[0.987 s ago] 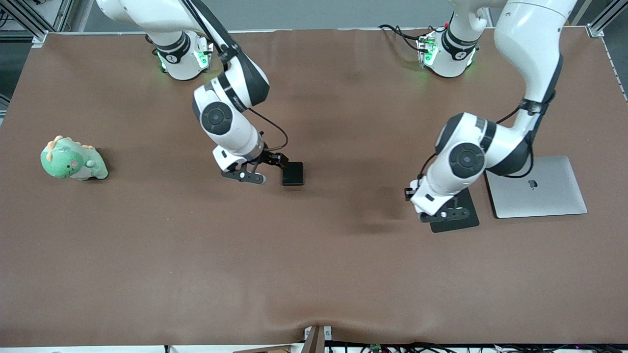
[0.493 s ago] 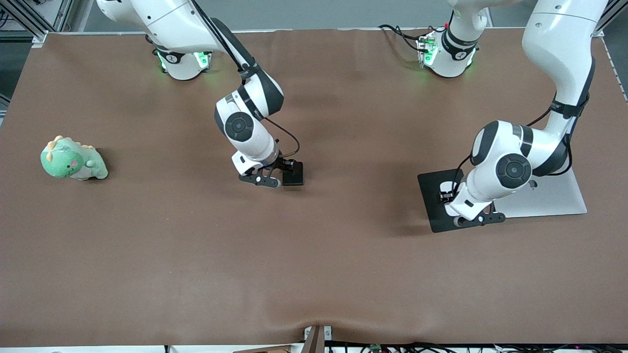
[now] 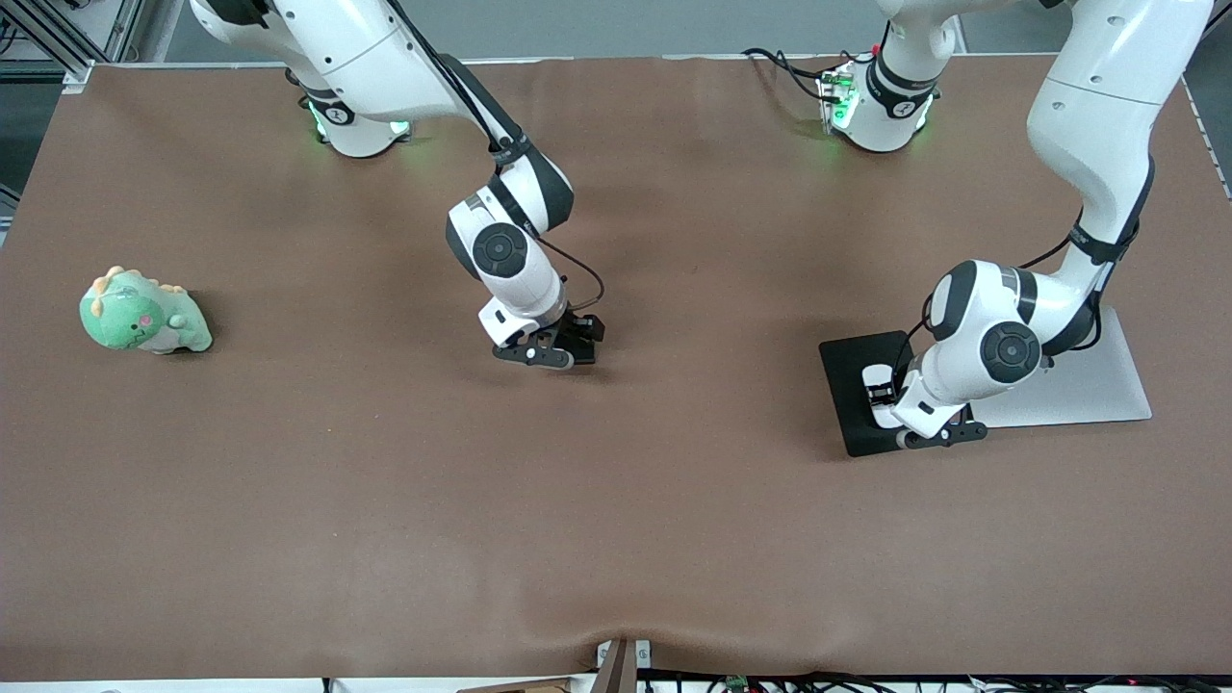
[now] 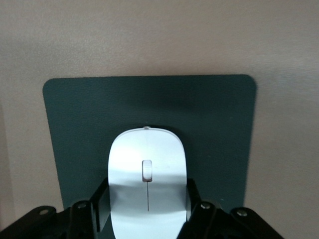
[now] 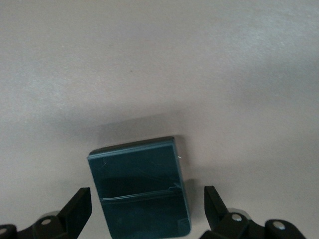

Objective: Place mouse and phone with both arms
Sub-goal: 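Lower the mouse onto the pad while the right gripper grasps the phone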

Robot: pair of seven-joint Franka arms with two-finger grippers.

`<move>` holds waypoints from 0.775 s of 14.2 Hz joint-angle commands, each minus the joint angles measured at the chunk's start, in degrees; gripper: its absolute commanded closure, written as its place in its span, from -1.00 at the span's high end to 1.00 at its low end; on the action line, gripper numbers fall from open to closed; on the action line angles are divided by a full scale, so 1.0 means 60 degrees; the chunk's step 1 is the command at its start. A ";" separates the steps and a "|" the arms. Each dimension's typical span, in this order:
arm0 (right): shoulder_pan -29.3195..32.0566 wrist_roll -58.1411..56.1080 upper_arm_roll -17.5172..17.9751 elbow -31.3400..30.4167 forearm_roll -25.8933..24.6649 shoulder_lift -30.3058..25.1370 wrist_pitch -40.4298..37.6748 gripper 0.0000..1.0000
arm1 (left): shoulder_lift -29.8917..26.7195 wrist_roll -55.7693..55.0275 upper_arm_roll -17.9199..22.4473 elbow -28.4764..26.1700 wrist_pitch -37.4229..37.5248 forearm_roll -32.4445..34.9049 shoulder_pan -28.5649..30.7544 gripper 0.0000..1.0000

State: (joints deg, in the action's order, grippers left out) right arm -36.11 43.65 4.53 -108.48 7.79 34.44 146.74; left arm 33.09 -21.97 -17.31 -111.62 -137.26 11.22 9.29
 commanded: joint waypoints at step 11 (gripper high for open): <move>-0.0222 0.1090 -0.0051 0.0530 -0.1533 0.0544 -0.0023 0.63 | -0.0430 -0.0132 -0.0132 0.0585 0.0229 0.0079 0.0004 1.00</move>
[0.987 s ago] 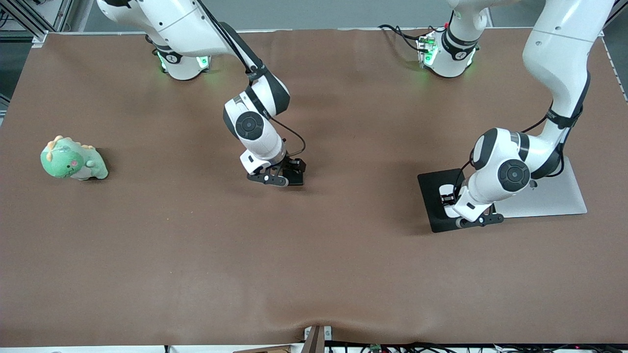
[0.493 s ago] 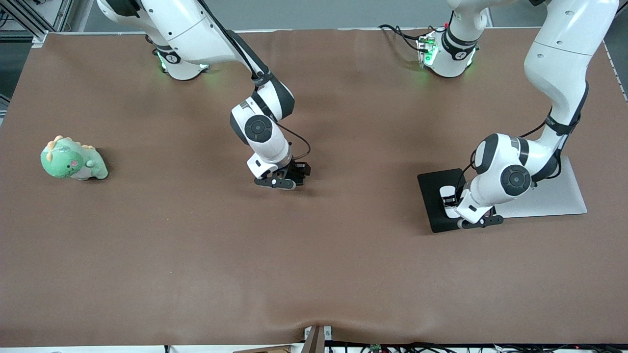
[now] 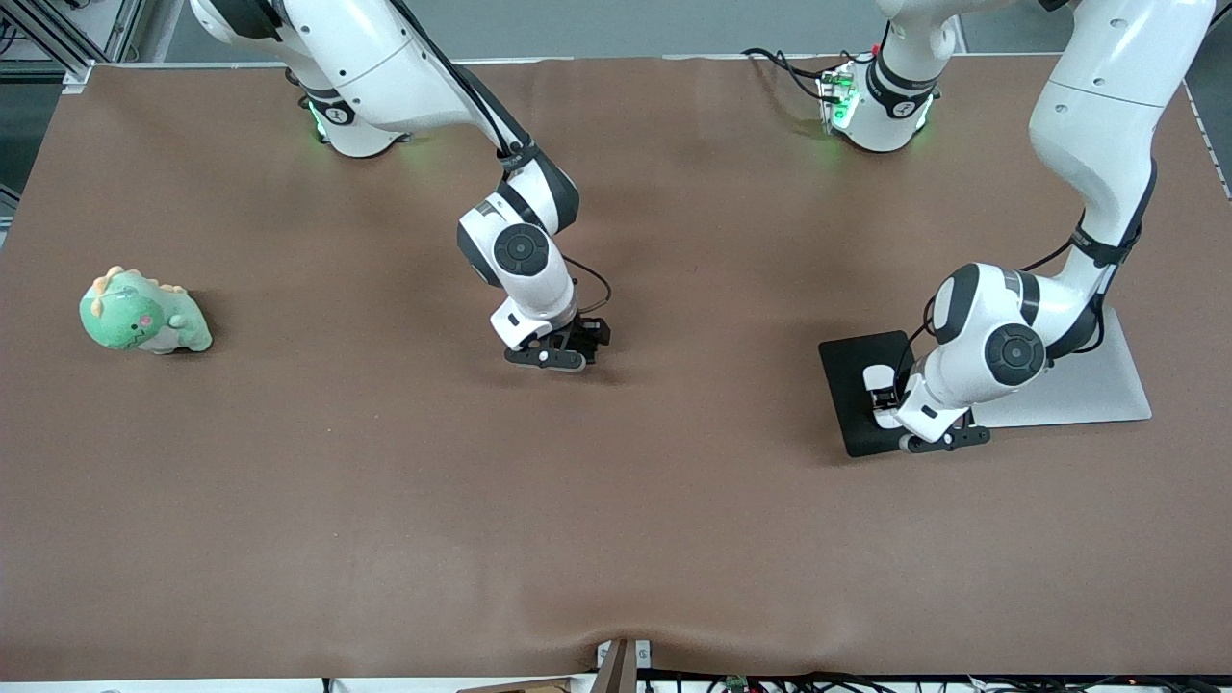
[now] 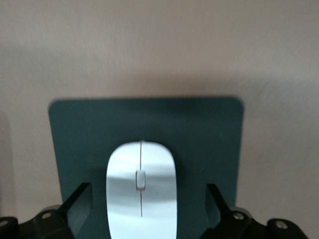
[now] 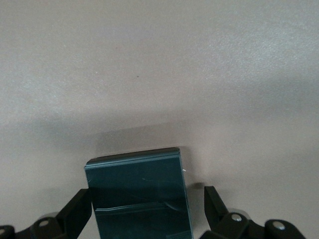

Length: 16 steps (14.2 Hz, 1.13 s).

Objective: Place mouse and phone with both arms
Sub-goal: 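Lower the mouse onto the pad while the right gripper grasps the phone, then raise the left gripper off the pad while the right gripper lifts the phone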

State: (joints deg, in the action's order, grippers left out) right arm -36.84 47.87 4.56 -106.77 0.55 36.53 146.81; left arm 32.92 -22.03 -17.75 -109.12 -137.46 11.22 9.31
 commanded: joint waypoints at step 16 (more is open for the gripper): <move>-0.0173 0.0943 -0.0027 0.0612 -0.0369 0.0489 -0.0063 0.41 | -0.2952 0.0841 -0.0499 0.2421 0.4904 -0.0185 0.0118 1.00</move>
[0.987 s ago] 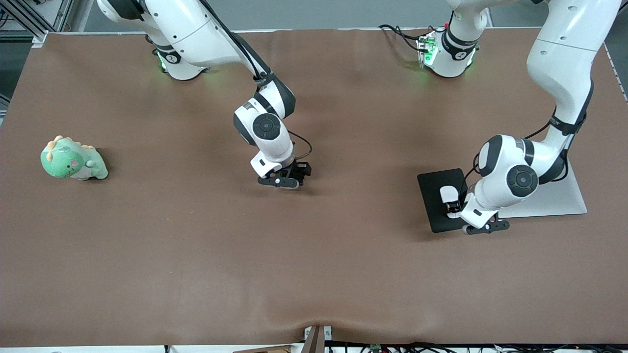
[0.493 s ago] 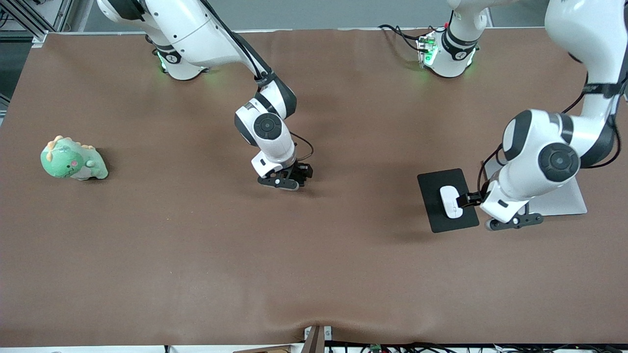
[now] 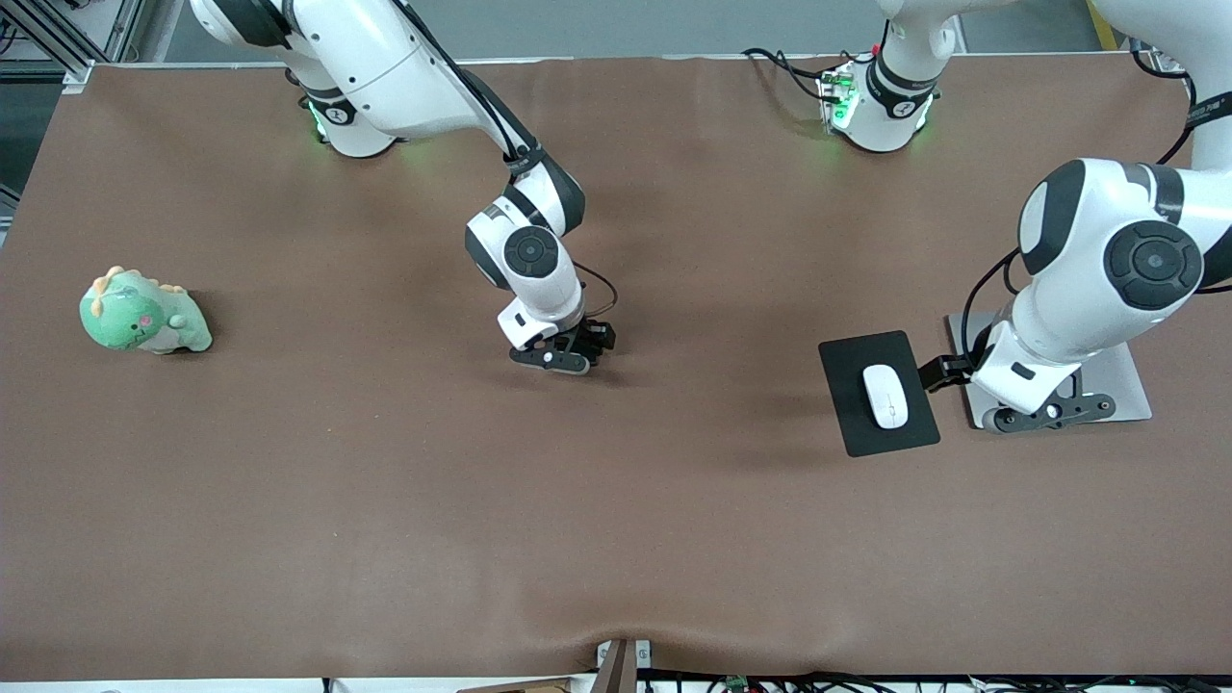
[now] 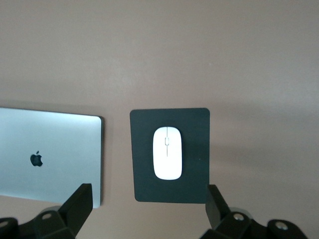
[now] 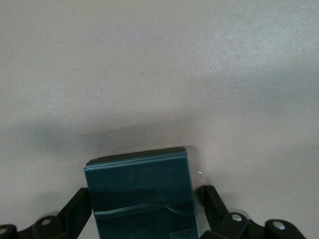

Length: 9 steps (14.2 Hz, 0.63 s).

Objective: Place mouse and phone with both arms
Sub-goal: 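Raise the left gripper off the pad while the right gripper lifts the phone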

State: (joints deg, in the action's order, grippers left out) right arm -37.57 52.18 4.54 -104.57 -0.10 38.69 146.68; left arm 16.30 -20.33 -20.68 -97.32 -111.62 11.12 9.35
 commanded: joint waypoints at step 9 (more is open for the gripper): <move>0.0824 0.0210 0.0034 0.0086 -0.0174 -0.1217 -0.2298 -1.00 | -0.0502 0.0839 -0.0069 0.2275 0.1714 -0.0928 0.0098 1.00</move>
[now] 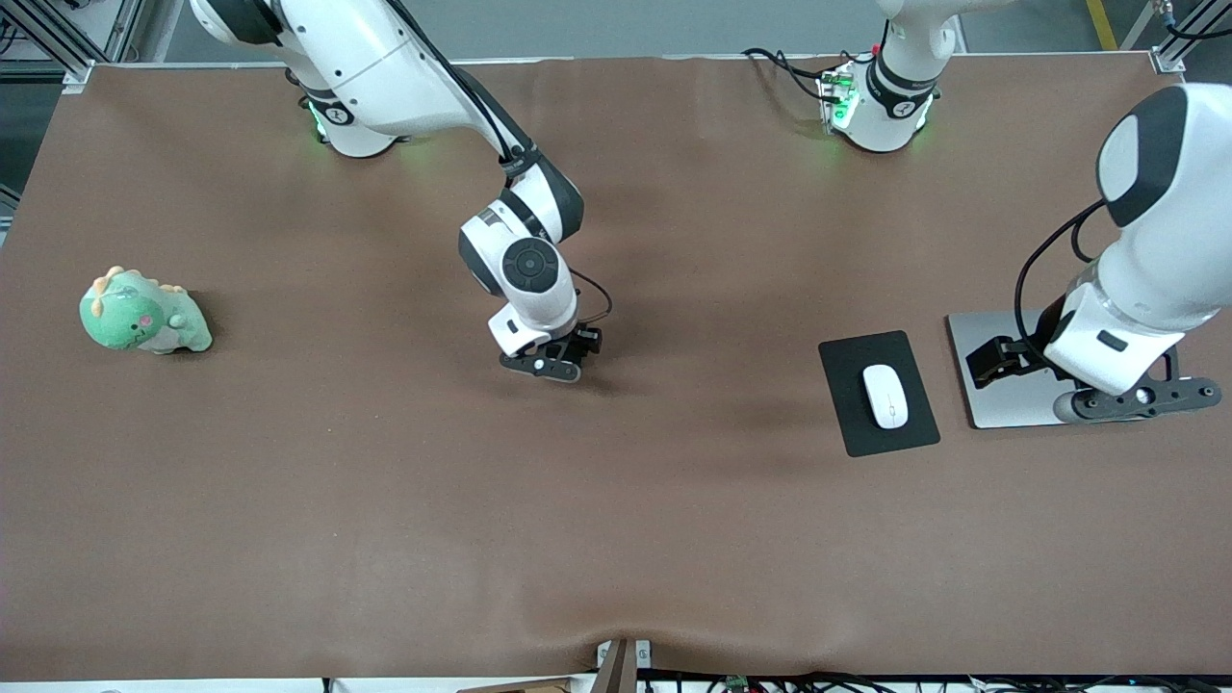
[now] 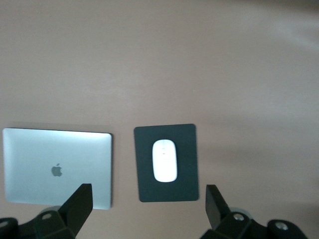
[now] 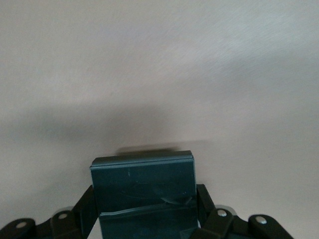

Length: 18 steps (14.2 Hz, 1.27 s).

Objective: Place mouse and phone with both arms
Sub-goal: 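Raise the left gripper off the pad while the right gripper lifts the phone, then carry the black phone with the right gripper toward the green plush toy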

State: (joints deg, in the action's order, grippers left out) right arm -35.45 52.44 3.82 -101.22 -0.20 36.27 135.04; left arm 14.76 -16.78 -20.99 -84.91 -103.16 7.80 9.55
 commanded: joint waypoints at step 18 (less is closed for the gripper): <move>0.4735 -0.4561 0.0726 -0.4193 -0.0142 -0.3759 -0.0402 -1.00 | -0.1082 0.0321 0.0129 0.0192 0.0919 -0.0495 0.0268 1.00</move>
State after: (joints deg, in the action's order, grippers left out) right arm -10.49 28.93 6.89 -123.04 -0.21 17.03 132.08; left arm 9.11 -16.25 -20.18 -83.78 -98.73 6.26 10.73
